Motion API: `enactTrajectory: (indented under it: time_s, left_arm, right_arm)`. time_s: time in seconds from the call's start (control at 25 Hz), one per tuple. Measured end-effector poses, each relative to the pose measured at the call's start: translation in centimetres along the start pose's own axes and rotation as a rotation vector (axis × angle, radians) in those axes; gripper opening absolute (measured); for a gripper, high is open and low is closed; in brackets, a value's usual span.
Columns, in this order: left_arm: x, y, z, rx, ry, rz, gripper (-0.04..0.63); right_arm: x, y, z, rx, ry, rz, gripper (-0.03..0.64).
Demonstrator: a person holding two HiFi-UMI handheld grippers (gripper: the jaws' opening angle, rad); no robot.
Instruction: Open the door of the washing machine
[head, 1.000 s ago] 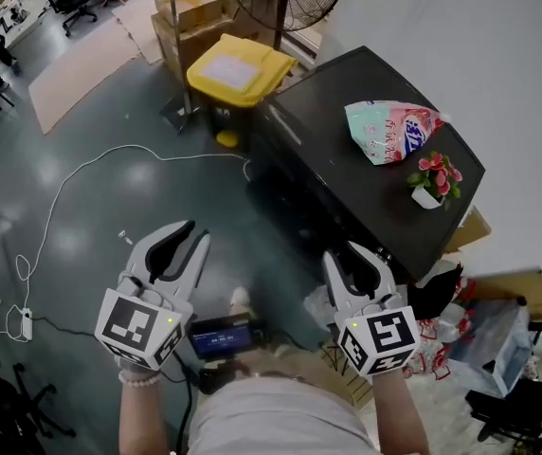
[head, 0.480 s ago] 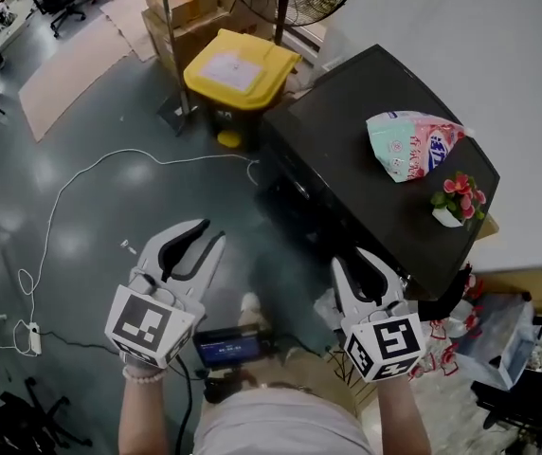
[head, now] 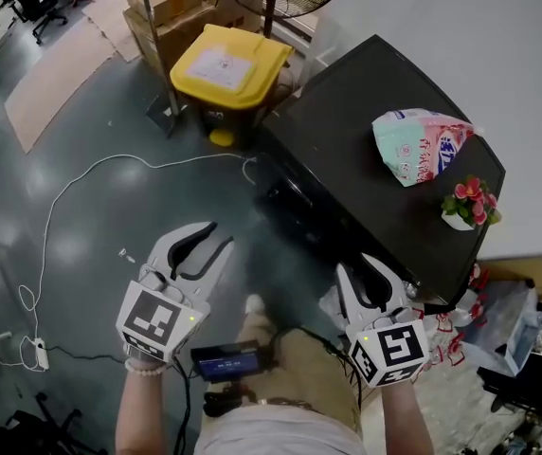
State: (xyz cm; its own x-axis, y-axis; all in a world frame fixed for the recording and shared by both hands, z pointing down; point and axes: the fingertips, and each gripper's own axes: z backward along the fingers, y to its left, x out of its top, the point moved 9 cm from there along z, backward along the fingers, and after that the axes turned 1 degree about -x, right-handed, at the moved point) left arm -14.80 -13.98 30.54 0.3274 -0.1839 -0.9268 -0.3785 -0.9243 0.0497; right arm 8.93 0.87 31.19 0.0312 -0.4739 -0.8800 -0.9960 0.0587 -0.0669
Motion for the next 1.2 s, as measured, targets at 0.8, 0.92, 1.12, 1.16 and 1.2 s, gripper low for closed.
enactTrajectory:
  time_s: [0.8, 0.92, 1.12, 1.16, 1.2]
  left_arm:
    - [-7.4, 3.3, -9.9, -0.144, 0.149, -0.130, 0.140]
    - [-9.7, 3.6, -11.9, -0.169, 0.205, -0.158, 0.141]
    - [-12.8, 4.0, -14.5, -0.182, 0.278, -0.218, 0.166]
    - [-13.4, 4.2, -14.9, -0.179, 0.287, -0.220, 0.169]
    - [-13.9, 4.3, -15.4, -0.176, 0.294, -0.219, 0.170]
  right_arm:
    - [-2.2, -1.8, -6.4, 0.015, 0.058, -0.018, 0.101]
    - [-2.9, -2.4, -7.2, 0.017, 0.065, -0.024, 0.101]
    - [-4.5, -3.0, -8.4, 0.028, 0.088, -0.016, 0.101]
    - [-4.8, -3.0, -8.6, 0.030, 0.091, -0.011, 0.101]
    - [-5.0, -3.0, -8.8, 0.032, 0.093, -0.009, 0.101]
